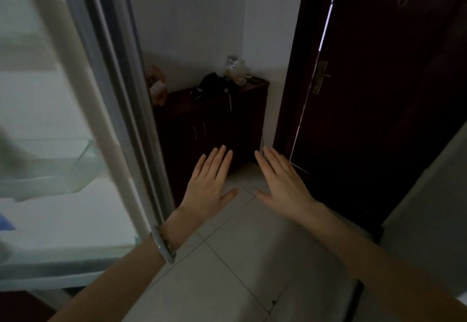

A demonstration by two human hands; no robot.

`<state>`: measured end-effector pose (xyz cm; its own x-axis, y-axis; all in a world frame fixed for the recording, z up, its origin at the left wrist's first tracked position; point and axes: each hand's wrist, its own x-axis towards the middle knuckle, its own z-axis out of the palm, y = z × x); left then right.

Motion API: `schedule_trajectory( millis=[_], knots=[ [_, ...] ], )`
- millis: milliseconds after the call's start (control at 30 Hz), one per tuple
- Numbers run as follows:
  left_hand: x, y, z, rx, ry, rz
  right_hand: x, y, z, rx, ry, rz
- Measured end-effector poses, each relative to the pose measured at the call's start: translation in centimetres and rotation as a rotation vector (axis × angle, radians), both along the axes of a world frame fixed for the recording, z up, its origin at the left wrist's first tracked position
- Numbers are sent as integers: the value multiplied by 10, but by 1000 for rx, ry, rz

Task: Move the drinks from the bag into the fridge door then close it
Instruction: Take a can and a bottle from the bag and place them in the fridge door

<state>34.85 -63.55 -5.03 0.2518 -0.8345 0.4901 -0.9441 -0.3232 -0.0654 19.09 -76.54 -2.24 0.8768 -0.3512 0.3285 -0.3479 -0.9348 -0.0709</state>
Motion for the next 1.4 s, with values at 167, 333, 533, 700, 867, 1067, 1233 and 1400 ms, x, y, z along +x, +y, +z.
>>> schedule_trajectory(
  millis=[167,333,533,700,867,1067,1233,1400],
  knots=[
    [8,-40,-2,-34,60,116,19,-49,-2,36,-33,65],
    [32,-78,-12,-40,113,223,55,-94,-15,63,-20,132],
    [86,-141,-28,-141,179,324,117,-155,-21,44,-17,181],
    [146,-195,-23,-199,266,388,188,-214,-13,53,-3,223],
    [207,-226,-22,-267,298,450,255,-248,-5,43,-38,289],
    [283,-237,-28,-306,333,580,339,-277,-12,66,2,393],
    [352,-255,-27,-336,341,660,423,-312,-8,-5,-55,488],
    [434,-267,-12,-364,267,732,524,-348,-6,-46,-72,566]
  ],
)
